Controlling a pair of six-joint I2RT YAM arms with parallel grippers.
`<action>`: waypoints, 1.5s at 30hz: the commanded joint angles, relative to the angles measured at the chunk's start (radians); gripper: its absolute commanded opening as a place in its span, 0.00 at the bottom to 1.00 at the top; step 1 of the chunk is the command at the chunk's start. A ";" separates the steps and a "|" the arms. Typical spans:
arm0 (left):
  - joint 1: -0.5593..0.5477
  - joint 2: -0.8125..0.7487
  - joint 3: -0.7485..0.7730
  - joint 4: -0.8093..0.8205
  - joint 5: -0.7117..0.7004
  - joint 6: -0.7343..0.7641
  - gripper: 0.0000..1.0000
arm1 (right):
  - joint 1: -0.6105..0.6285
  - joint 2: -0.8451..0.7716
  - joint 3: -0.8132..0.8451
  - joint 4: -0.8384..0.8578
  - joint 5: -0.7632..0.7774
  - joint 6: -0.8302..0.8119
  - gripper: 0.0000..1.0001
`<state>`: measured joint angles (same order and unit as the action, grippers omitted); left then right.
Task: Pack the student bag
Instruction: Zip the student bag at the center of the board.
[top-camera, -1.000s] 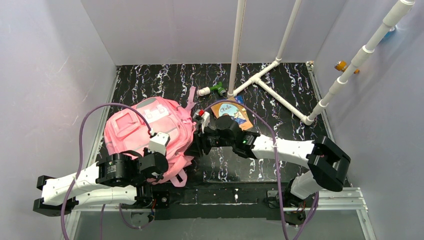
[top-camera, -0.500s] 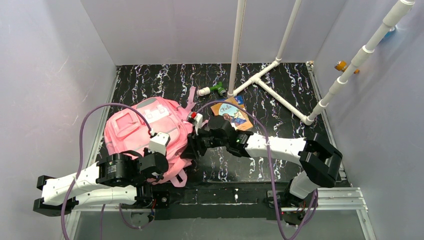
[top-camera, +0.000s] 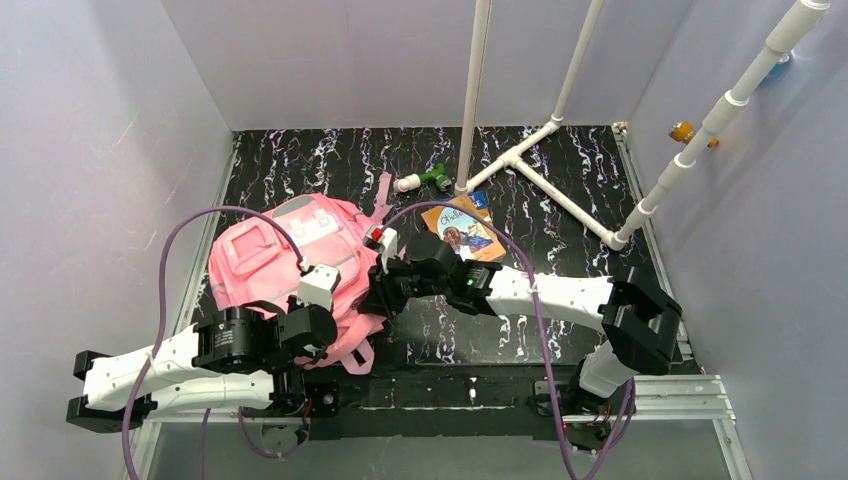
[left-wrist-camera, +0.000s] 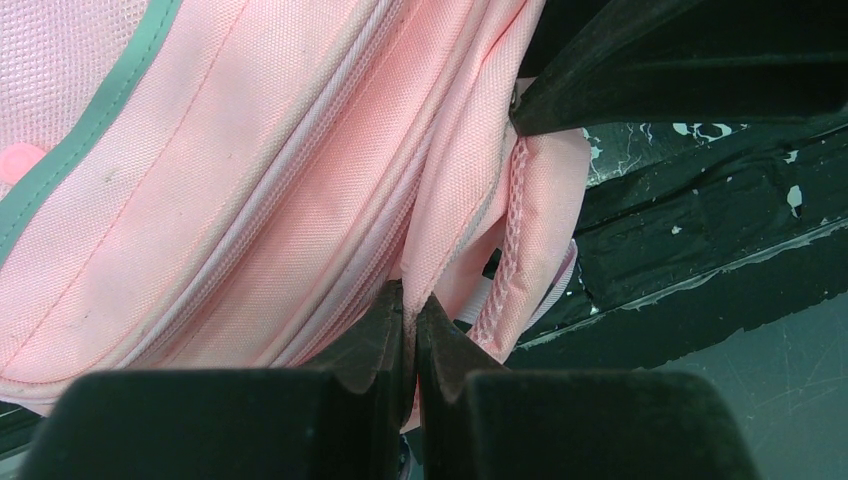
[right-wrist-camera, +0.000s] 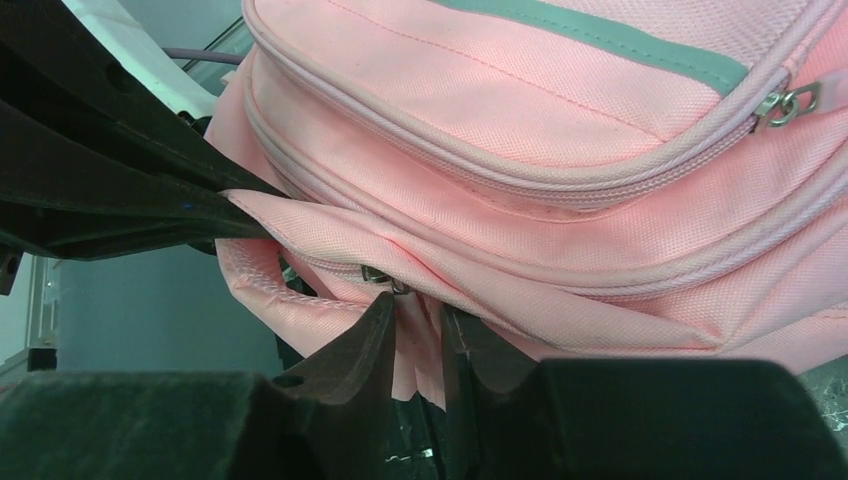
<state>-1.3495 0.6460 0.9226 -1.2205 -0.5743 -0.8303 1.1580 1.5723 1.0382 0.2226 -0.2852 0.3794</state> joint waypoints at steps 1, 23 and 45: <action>-0.002 -0.014 0.017 0.043 0.020 -0.031 0.00 | 0.010 -0.022 0.045 -0.052 0.051 -0.040 0.25; -0.001 -0.060 0.118 -0.194 -0.094 -0.149 0.00 | -0.135 -0.050 0.089 -0.440 0.013 -0.263 0.01; -0.001 -0.056 0.133 -0.216 -0.051 -0.157 0.00 | -0.359 0.360 0.519 -0.704 0.102 -0.437 0.01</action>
<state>-1.3521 0.6353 1.0054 -1.3174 -0.5999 -0.9779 0.8413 1.8496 1.4666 -0.4072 -0.2657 -0.0097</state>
